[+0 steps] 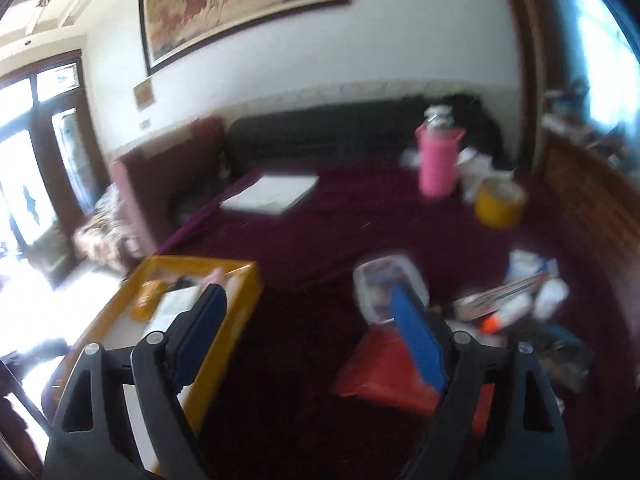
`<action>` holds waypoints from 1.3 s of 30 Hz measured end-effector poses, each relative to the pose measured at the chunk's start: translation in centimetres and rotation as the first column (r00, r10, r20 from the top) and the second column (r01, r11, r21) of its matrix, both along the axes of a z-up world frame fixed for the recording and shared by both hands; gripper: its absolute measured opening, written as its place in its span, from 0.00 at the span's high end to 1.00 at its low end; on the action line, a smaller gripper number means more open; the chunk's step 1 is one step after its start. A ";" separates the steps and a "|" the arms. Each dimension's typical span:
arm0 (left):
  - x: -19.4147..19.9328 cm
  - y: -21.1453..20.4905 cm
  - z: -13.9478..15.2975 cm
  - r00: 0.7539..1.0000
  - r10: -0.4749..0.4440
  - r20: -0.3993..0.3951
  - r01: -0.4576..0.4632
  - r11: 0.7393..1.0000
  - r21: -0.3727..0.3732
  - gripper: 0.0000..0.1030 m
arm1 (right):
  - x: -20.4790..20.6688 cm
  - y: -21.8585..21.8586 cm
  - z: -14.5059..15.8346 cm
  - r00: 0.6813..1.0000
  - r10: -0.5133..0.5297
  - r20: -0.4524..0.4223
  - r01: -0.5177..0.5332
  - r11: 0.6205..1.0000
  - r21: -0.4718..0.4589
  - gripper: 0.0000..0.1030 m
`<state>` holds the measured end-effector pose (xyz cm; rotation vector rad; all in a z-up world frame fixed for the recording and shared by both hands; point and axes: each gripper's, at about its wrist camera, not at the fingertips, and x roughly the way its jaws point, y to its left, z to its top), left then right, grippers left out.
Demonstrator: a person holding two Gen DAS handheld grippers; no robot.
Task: Organize objects
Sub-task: 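Move the left gripper to the red pouch and grasp it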
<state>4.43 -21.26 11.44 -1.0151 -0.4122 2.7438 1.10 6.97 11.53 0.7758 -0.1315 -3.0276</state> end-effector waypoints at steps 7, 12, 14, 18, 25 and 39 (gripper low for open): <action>-0.1 6.5 -0.2 0.986 -0.161 0.048 0.161 0.987 0.003 0.38 | -0.6 12.5 -4.0 0.971 -0.208 0.120 0.225 0.964 -0.144 0.17; -2.0 12.6 -0.7 0.959 -0.259 0.117 0.269 0.960 -0.073 0.38 | 1.1 18.9 -6.0 0.948 -0.287 0.137 0.316 0.894 -0.316 0.17; -2.8 15.1 -1.4 0.947 -0.287 0.141 0.305 0.945 -0.119 0.38 | 1.3 19.8 -6.1 0.949 -0.280 0.146 0.314 0.879 -0.359 0.17; -4.6 19.7 -3.5 0.911 -0.362 0.198 0.388 0.915 -0.110 0.38 | 1.5 20.7 -6.4 0.954 -0.247 0.171 0.295 0.874 -0.386 0.17; -9.5 28.4 -5.7 0.834 -0.510 0.210 0.551 0.793 -0.259 0.39 | 1.8 21.6 -7.0 0.954 -0.232 0.189 0.293 0.851 -0.436 0.17; -7.9 31.8 -8.3 0.546 -0.747 0.379 0.836 0.518 -0.184 0.19 | 1.5 22.3 -7.7 0.954 -0.206 0.219 0.290 0.822 -0.491 0.17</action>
